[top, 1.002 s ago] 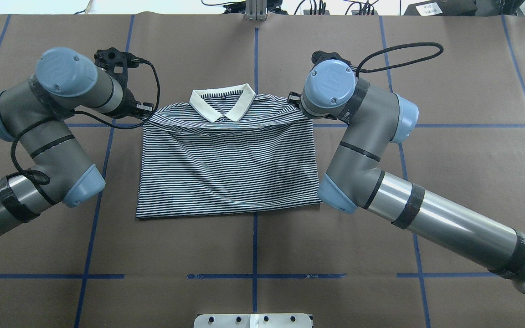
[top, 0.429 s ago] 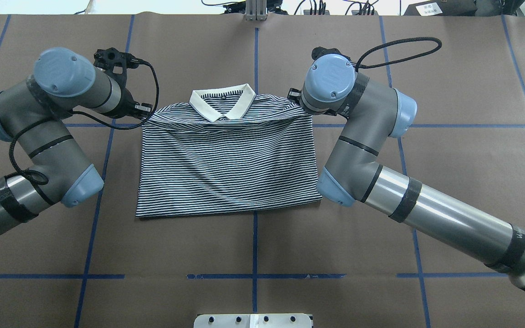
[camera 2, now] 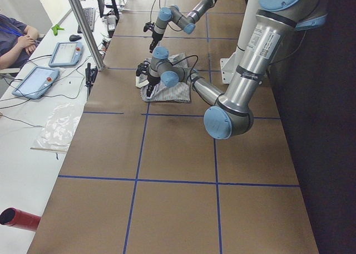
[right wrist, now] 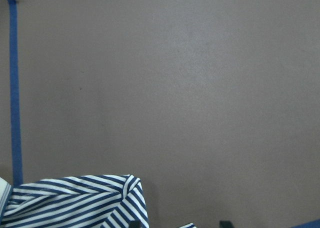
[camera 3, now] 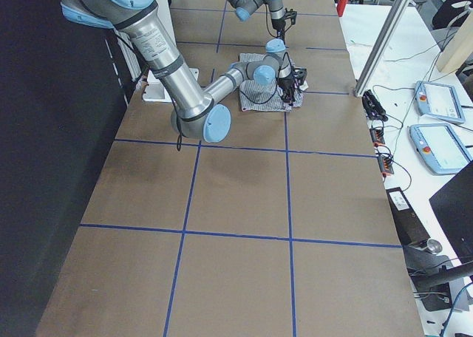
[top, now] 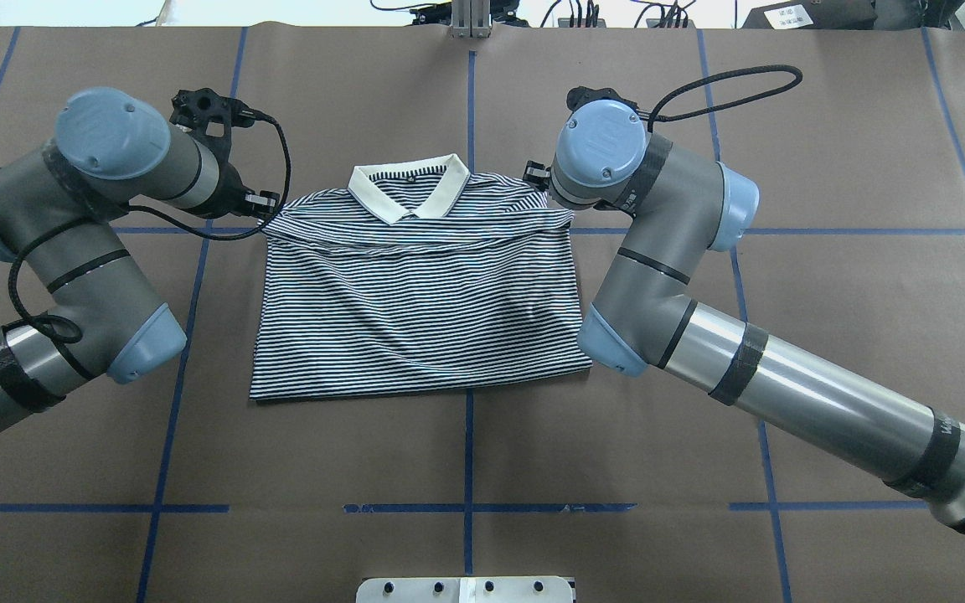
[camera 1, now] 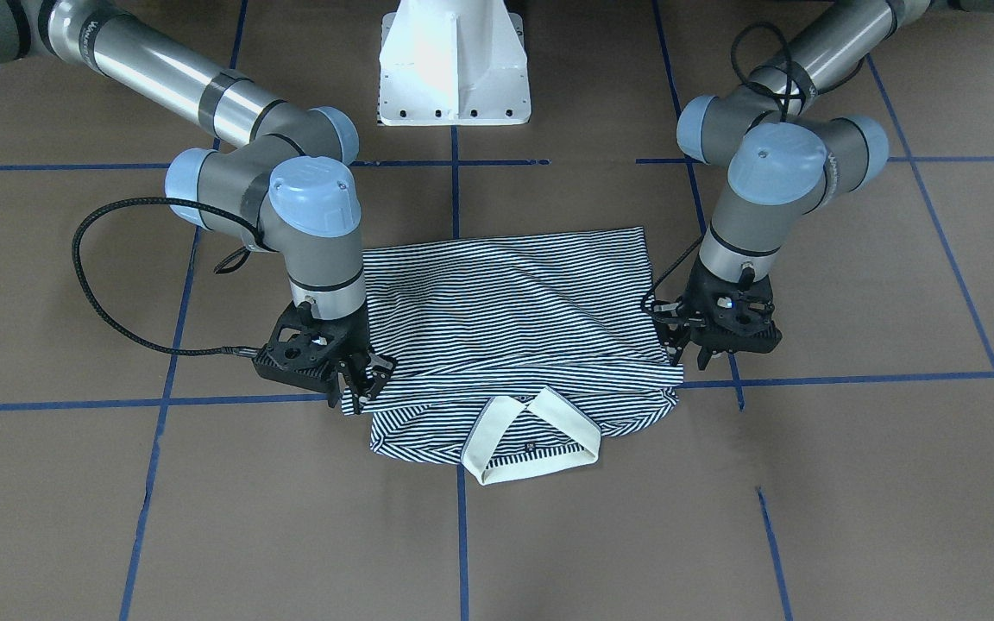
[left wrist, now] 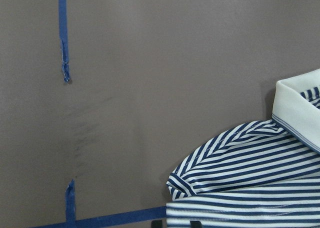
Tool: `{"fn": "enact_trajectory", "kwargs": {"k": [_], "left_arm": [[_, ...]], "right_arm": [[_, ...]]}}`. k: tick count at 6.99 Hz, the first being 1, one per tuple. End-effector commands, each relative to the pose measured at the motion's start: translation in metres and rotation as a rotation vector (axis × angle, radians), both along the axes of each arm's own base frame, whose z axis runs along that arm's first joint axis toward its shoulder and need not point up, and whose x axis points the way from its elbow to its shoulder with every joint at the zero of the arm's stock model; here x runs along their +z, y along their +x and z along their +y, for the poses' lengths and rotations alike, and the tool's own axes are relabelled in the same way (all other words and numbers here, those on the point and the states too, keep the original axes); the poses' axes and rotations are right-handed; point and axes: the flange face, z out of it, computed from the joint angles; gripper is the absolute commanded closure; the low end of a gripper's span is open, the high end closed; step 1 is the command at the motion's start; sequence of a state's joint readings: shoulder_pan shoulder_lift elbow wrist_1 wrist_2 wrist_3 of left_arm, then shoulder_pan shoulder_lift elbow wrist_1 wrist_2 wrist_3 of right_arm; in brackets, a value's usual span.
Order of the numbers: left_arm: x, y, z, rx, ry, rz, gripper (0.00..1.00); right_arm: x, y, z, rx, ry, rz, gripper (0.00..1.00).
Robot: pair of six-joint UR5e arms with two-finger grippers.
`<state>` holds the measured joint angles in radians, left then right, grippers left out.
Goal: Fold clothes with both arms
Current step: 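Raise the right gripper away while moving the left gripper to the folded edge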
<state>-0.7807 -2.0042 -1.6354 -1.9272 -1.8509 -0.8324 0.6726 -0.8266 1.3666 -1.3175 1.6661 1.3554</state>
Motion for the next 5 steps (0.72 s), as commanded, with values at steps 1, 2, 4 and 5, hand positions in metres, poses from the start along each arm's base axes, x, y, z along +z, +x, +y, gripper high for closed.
{"fn": "enact_trajectory", "kwargs": {"k": [1,2,4,5], "left_arm": [[-0.001,-0.031,0.042,0.064,0.008,0.050,0.00],[0.016,-0.047,0.072,0.074,-0.012,0.047,0.00],[0.054,-0.056,0.131,0.016,-0.121,0.133,0.26],[0.063,-0.029,0.150,-0.066,-0.172,0.187,0.45]], "right_arm": [[0.011,0.056,-0.011,-0.131,0.018,-0.023,0.00],[0.038,0.104,0.003,-0.194,0.064,-0.011,0.00],[0.051,0.138,0.015,-0.225,0.070,-0.029,0.00],[0.049,0.139,0.015,-0.224,0.074,-0.031,0.00]]}}
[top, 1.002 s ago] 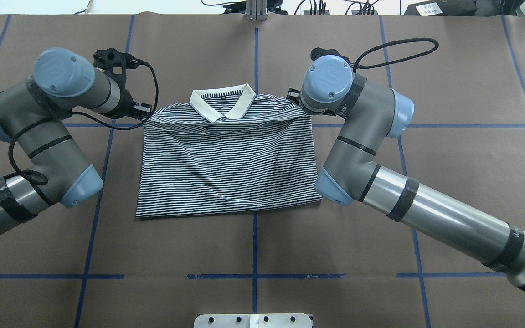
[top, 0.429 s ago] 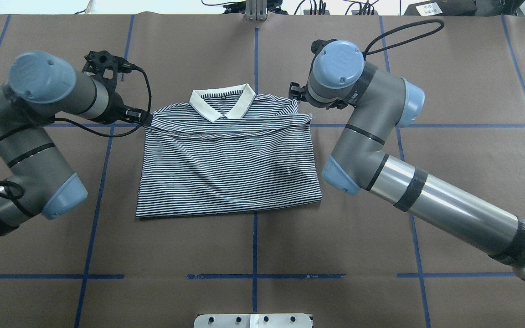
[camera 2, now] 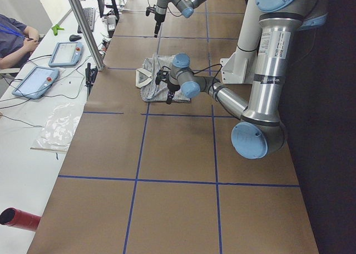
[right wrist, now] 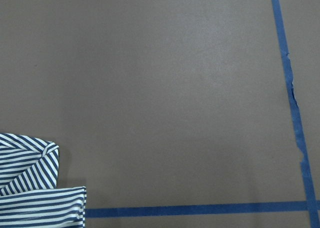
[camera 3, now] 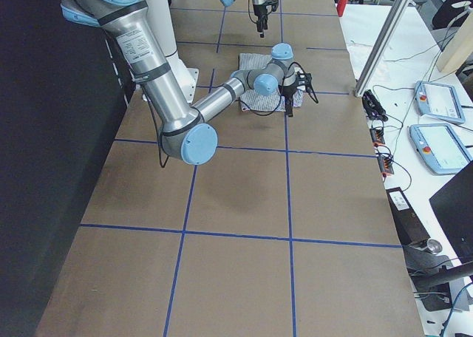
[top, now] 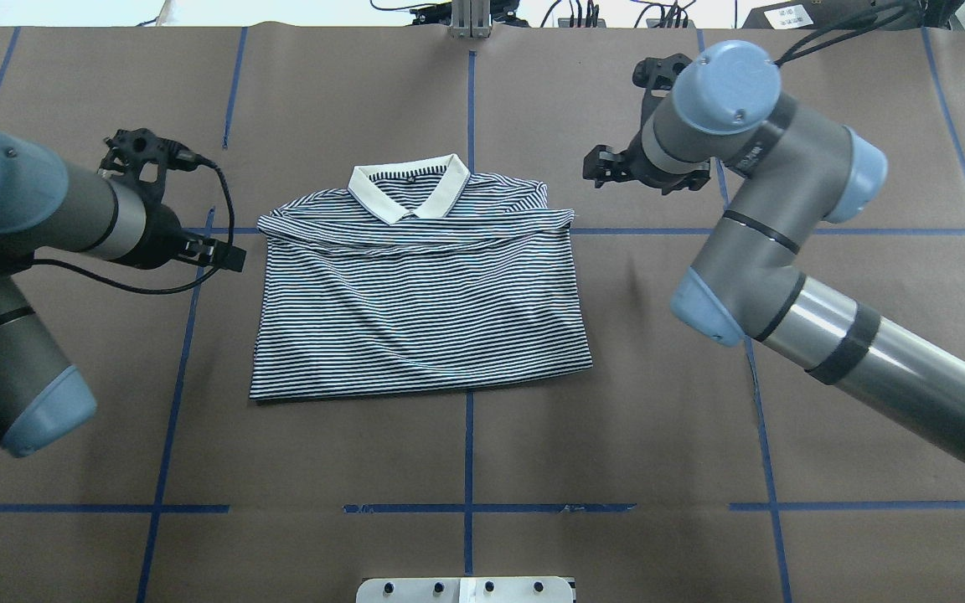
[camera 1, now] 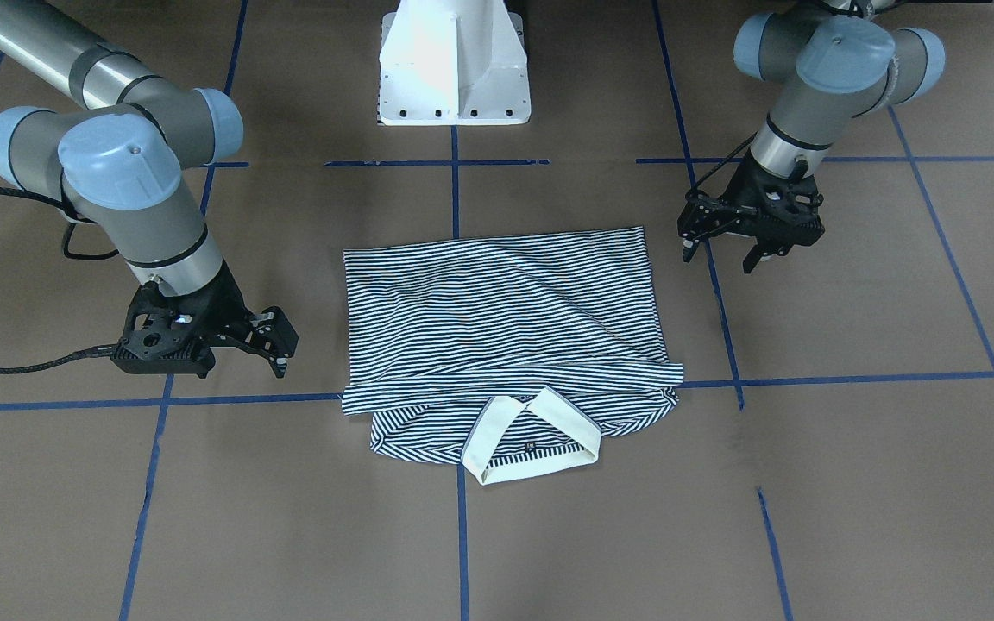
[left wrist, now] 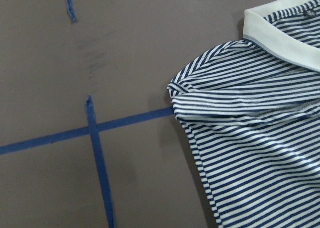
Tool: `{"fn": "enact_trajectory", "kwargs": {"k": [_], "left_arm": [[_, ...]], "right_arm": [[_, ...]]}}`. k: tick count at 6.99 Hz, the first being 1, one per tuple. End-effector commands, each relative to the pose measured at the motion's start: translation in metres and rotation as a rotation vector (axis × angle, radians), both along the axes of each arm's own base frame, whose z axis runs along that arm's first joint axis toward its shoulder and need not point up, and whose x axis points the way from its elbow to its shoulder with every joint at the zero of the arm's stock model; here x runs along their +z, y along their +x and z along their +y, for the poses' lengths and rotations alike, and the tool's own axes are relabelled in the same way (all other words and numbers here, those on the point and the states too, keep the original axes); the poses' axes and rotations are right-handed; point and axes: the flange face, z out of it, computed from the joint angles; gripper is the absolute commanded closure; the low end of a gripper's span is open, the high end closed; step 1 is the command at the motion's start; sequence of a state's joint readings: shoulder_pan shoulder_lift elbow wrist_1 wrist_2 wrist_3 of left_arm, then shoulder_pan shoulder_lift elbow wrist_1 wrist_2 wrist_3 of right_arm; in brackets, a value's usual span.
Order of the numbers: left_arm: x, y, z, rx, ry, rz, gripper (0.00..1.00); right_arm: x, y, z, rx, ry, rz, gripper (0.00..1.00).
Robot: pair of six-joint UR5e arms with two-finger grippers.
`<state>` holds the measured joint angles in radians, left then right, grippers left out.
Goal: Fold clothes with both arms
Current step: 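Raise the right gripper away while moving the left gripper to the folded edge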
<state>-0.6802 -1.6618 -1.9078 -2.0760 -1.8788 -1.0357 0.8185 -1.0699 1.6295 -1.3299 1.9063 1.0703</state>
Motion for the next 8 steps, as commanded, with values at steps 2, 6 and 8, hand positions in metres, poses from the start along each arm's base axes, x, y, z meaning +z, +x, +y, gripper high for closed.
{"fn": "enact_trajectory", "kwargs": {"k": [2,6,8], "left_arm": [[0.005,0.064,0.056,-0.095,-0.158,0.091,0.54],[-0.004,0.097,0.084,-0.048,-0.170,0.102,0.54],[0.001,0.096,0.083,-0.063,-0.165,0.091,0.54]], "right_arm": [[0.002,0.006,0.001,-0.001,0.004,-0.001,0.00],[0.003,0.006,0.002,0.000,0.003,0.000,0.00],[0.003,0.006,0.001,0.002,0.003,0.001,0.00]]}}
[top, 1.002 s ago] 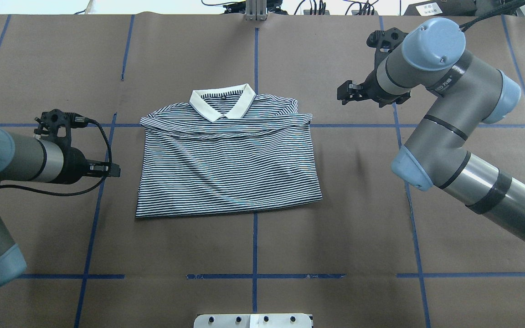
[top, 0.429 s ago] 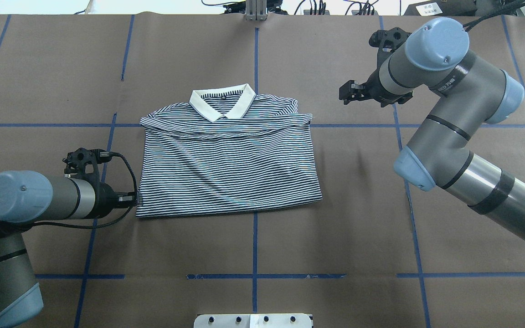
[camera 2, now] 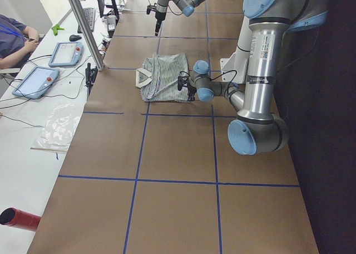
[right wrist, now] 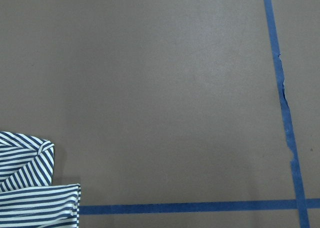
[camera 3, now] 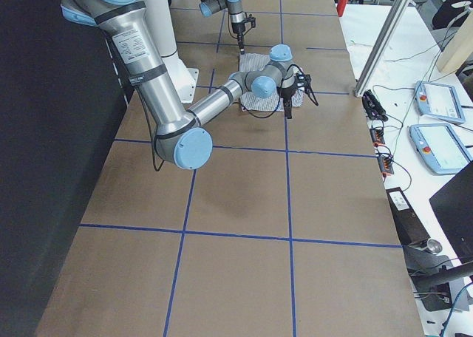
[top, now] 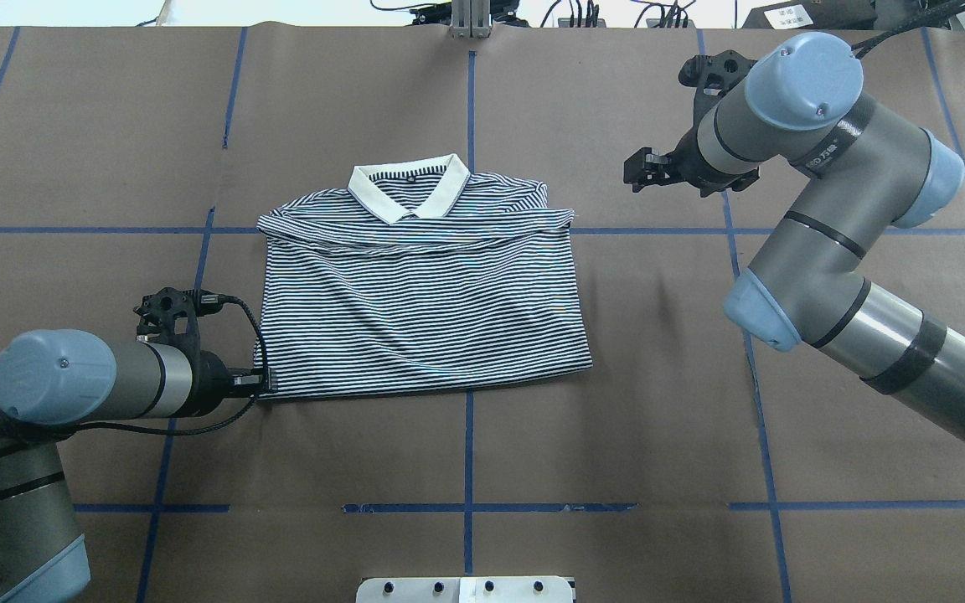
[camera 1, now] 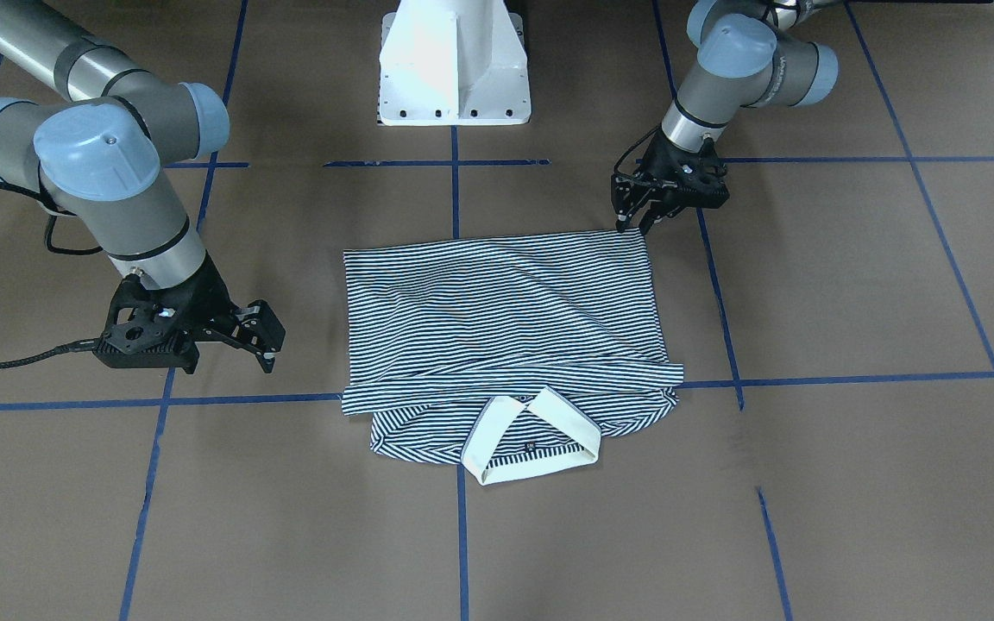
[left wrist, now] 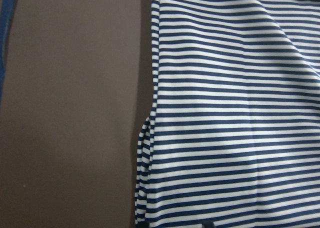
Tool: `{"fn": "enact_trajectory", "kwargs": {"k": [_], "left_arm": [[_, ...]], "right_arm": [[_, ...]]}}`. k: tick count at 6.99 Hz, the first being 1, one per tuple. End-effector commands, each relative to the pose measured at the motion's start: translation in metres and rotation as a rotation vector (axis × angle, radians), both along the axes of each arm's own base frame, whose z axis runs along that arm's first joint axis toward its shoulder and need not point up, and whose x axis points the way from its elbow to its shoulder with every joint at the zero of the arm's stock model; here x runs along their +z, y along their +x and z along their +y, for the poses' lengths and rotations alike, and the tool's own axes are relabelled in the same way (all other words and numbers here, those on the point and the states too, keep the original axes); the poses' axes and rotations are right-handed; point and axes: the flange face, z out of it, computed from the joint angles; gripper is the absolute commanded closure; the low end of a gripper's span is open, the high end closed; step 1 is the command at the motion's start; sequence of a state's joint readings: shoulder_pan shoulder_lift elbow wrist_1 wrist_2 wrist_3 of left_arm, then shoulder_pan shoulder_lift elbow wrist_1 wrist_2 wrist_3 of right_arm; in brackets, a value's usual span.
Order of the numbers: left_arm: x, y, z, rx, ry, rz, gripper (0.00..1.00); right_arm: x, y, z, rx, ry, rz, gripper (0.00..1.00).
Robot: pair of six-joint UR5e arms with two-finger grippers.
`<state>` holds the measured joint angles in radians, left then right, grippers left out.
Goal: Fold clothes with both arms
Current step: 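Raise the right gripper away while moving the left gripper to the folded edge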
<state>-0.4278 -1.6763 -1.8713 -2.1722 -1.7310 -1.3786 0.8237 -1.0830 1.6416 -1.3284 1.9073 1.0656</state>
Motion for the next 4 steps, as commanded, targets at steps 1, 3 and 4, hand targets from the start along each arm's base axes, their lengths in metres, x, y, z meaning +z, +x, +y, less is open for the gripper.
{"fn": "enact_trajectory", "kwargs": {"k": [1,3,4], "left_arm": [[0.0050,-0.0016,0.0008,-0.004,0.000,-0.011,0.54],[0.0099,-0.0031,0.0015,-0.003,-0.003,-0.020,0.54],[0.0091,-0.0028,0.0013,-0.003,-0.002,-0.018,0.54]], "right_arm": [[0.0012,0.0003,0.0000,0.002,-0.001,0.002,0.00],[0.0012,0.0003,-0.0001,0.003,0.000,0.003,0.00],[0.0020,0.0002,-0.0005,0.004,0.000,0.005,0.00]]}}
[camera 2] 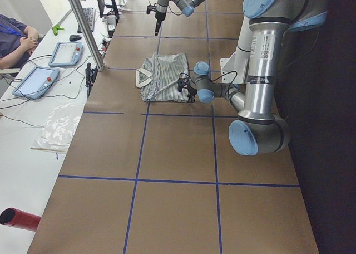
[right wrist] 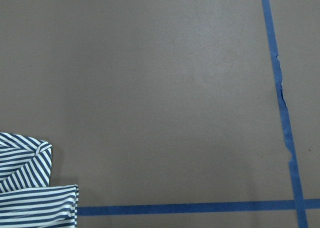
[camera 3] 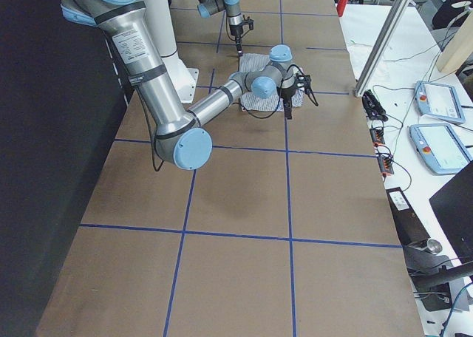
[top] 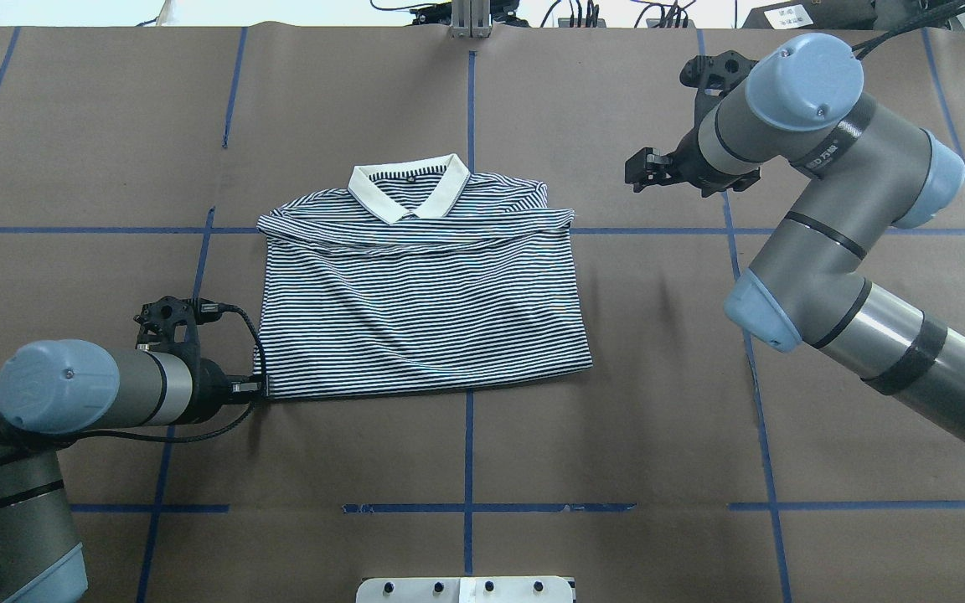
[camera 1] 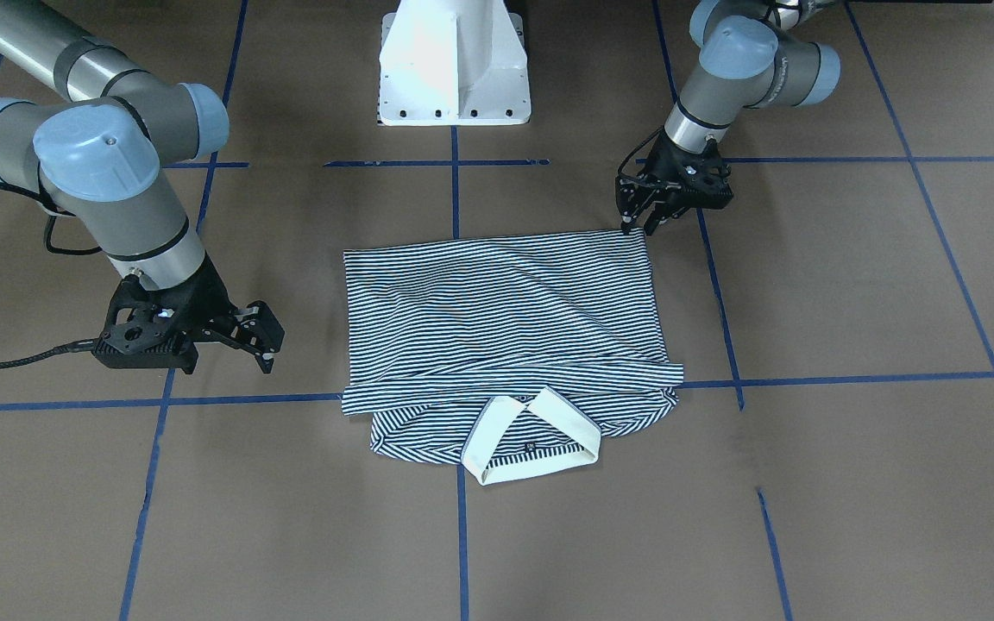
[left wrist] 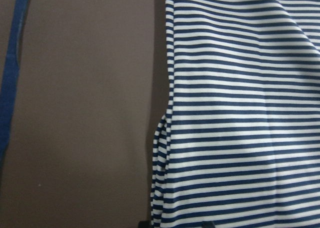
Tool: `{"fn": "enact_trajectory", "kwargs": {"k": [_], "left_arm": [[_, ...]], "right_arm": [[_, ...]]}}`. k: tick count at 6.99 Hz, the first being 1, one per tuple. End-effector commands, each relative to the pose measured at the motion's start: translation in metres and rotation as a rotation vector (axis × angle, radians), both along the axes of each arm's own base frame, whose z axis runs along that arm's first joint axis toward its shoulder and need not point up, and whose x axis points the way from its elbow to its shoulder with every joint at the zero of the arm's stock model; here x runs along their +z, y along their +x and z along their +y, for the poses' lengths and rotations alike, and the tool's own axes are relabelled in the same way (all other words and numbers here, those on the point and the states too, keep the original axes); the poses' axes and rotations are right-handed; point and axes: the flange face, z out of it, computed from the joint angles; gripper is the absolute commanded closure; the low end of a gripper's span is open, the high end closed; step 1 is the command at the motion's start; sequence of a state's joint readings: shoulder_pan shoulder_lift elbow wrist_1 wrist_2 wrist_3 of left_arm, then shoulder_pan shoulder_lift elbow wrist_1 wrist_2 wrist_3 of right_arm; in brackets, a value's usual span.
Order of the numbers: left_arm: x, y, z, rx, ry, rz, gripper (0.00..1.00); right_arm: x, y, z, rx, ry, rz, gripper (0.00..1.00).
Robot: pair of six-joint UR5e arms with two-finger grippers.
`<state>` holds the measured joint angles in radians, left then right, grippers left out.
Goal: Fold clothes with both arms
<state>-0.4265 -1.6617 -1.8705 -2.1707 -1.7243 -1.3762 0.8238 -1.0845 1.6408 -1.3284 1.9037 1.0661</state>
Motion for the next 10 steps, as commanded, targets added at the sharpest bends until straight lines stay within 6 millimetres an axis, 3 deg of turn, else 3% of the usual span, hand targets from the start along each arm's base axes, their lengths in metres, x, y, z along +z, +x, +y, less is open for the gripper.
{"fn": "enact_trajectory", "kwargs": {"k": [1,5,9,10], "left_arm": [[-0.0003,0.0003,-0.0001,-0.001,-0.001,0.001,0.54],[-0.0015,0.0011,-0.0005,-0.002,-0.002,0.001,0.62],[-0.0014,0.0017,-0.0008,-0.002,-0.003,0.000,0.63],[-0.0012,0.0018,-0.0008,-0.002,-0.003,-0.002,0.69]], "right_arm": [[0.0005,-0.0001,-0.0003,0.001,0.000,0.001,0.00],[0.0031,-0.0003,-0.0007,0.002,-0.003,0.005,0.00],[0.0043,-0.0016,-0.0004,0.000,-0.005,0.006,0.00],[0.0042,-0.0017,-0.0003,-0.003,-0.004,0.005,0.00]]}}
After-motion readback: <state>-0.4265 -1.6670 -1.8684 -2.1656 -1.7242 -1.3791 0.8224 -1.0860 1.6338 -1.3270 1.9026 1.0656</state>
